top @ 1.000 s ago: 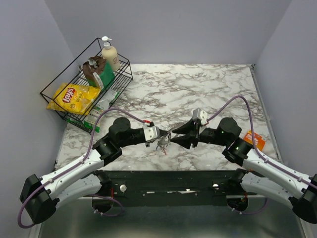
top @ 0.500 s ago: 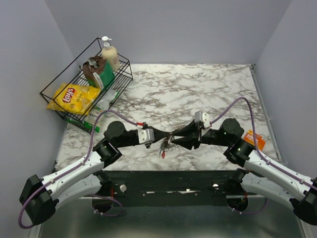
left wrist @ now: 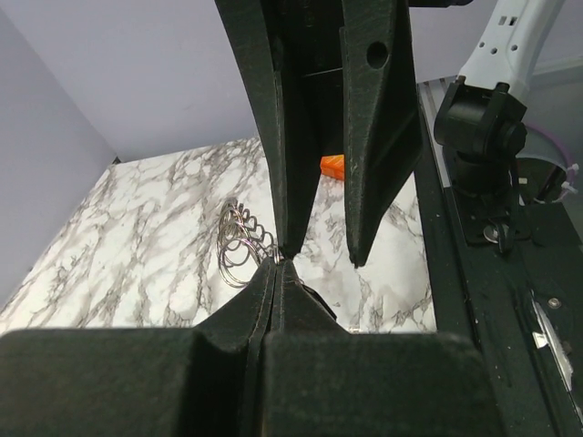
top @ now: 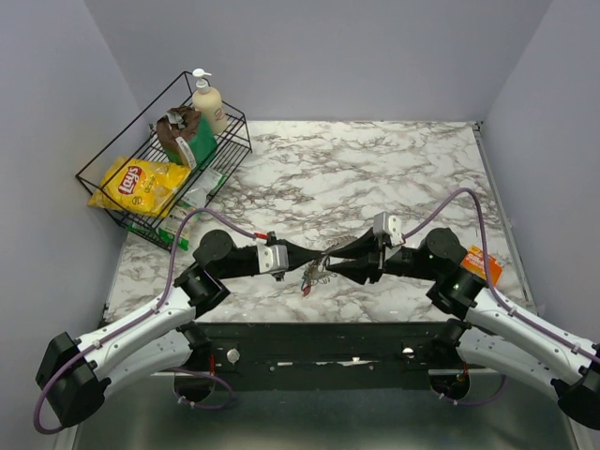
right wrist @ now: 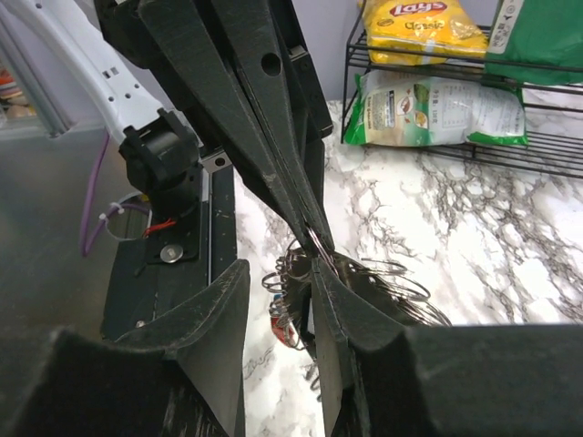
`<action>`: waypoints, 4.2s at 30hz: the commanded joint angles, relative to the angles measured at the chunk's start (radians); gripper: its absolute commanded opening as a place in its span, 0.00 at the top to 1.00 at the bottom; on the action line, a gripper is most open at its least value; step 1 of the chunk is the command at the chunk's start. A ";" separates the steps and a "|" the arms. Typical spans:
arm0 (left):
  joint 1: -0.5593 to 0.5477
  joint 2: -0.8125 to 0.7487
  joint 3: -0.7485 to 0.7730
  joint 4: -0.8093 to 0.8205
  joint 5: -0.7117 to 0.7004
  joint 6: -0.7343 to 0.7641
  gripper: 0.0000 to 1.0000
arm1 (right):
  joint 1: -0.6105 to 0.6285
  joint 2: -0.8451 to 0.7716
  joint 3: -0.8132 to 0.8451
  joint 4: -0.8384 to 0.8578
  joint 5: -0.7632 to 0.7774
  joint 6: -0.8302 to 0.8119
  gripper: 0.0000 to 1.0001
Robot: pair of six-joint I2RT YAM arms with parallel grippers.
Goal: Put the keys on the keyring
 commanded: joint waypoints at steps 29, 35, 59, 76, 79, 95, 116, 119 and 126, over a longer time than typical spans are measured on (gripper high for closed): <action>0.001 -0.034 -0.009 0.058 0.072 -0.016 1.00 | 0.003 0.020 0.021 0.045 -0.031 0.003 0.66; 0.001 -0.019 -0.004 0.061 0.095 -0.022 1.00 | 0.003 0.043 0.021 0.083 -0.046 0.028 0.70; 0.001 0.021 -0.005 0.087 0.128 -0.044 1.00 | 0.003 0.042 0.027 0.103 -0.059 0.062 0.99; 0.001 -0.022 -0.016 0.029 0.095 -0.016 1.00 | 0.003 -0.023 -0.001 0.109 0.004 0.056 0.66; 0.001 -0.024 -0.016 0.032 0.094 -0.018 1.00 | 0.003 -0.006 0.012 0.108 -0.025 0.059 0.67; -0.001 -0.048 -0.016 0.011 0.086 -0.001 1.00 | 0.003 -0.020 0.004 0.023 -0.059 0.016 0.57; 0.001 -0.025 0.007 0.046 0.132 -0.042 1.00 | 0.005 0.049 0.013 0.040 -0.105 0.026 0.84; 0.001 -0.019 0.010 0.060 0.138 -0.051 1.00 | 0.003 0.066 0.025 0.036 -0.114 0.031 0.91; -0.001 -0.013 0.024 0.048 0.144 -0.053 1.00 | 0.003 0.056 0.027 0.036 -0.097 0.034 0.99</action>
